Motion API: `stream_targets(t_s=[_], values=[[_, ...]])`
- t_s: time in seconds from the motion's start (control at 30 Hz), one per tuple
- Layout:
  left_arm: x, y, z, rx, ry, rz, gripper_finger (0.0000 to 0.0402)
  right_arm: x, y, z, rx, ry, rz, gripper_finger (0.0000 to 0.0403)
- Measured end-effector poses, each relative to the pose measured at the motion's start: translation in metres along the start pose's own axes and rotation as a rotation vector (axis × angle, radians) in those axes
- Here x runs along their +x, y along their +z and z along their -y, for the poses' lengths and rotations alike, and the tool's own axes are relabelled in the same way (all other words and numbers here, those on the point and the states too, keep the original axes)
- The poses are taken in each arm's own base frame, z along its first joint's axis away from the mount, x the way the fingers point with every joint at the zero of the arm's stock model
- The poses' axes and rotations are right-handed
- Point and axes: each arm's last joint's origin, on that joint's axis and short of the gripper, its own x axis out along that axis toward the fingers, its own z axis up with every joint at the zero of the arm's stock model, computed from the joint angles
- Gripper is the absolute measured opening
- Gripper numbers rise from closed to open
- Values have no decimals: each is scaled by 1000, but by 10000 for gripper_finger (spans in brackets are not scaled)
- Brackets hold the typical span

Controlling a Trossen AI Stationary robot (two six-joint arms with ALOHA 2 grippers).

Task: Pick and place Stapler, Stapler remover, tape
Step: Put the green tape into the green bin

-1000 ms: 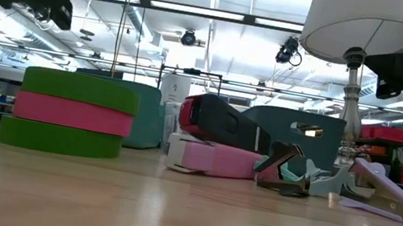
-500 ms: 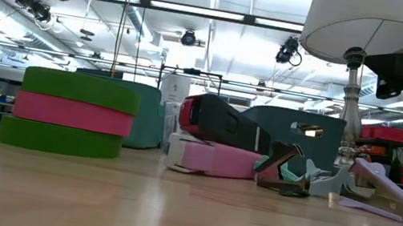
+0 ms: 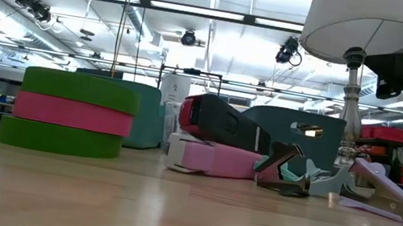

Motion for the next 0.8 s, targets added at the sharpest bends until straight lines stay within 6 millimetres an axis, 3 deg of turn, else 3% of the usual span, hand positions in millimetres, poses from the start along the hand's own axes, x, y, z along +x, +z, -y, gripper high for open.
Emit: stream_targets(t_s=[0.37, 0.6, 0.8], values=[[28, 60, 12, 8, -14, -140, 2, 0, 0, 0, 0, 0, 0, 16], [58, 72, 19, 89, -62, -254, 2, 0, 0, 0, 0, 0, 0, 16], [79, 67, 23, 102, -142, -317, 2, 0, 0, 0, 0, 0, 0, 16]])
